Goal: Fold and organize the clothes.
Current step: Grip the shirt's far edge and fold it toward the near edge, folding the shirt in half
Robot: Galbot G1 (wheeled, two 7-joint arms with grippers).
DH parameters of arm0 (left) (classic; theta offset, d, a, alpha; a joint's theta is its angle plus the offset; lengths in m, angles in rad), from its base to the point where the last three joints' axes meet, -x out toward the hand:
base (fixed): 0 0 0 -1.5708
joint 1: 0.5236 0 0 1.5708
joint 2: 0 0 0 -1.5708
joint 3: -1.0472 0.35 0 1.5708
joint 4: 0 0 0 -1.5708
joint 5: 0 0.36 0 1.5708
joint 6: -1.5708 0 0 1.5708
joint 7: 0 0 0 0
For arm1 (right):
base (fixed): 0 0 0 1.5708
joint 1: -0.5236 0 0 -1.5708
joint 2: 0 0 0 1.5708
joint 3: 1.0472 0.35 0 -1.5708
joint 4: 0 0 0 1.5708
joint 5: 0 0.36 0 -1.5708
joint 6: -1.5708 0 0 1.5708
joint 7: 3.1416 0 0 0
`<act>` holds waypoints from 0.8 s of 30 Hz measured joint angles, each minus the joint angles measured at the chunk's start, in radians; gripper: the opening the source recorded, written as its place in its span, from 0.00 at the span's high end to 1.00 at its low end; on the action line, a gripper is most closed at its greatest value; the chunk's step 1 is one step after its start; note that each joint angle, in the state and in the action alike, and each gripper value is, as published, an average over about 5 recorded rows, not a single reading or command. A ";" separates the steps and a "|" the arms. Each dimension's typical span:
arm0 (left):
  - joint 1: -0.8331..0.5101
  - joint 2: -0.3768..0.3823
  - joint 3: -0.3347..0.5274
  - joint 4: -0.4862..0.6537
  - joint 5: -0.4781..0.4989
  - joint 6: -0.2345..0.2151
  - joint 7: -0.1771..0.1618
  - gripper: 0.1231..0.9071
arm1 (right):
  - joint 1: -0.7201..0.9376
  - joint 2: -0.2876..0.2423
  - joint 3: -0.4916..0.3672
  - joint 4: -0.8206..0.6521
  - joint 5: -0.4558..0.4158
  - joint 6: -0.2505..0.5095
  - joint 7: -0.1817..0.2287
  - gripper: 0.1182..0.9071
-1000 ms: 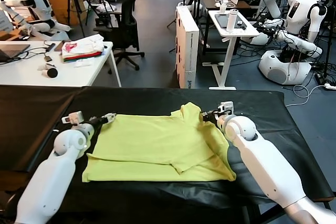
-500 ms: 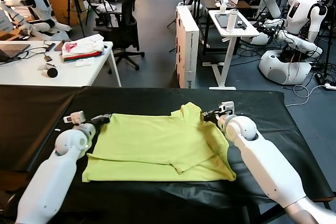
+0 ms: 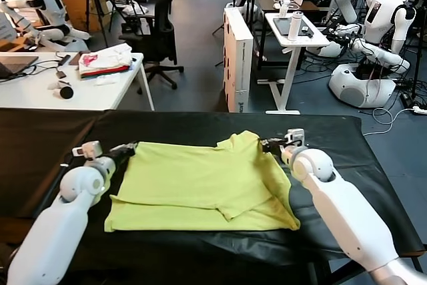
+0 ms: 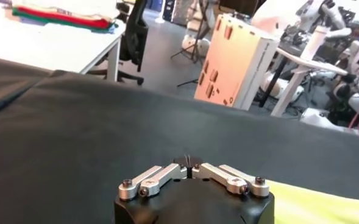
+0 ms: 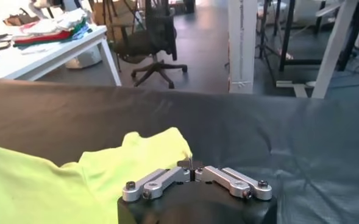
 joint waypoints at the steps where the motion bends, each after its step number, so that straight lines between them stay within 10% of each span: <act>1: 0.017 0.005 -0.010 -0.021 -0.004 0.000 0.000 0.97 | -0.016 -0.008 0.012 0.021 0.003 -0.001 0.001 0.97; 24: 0.443 0.020 -0.287 -0.402 -0.083 0.032 -0.029 0.97 | -0.441 -0.176 0.198 0.447 0.039 -0.144 0.115 0.97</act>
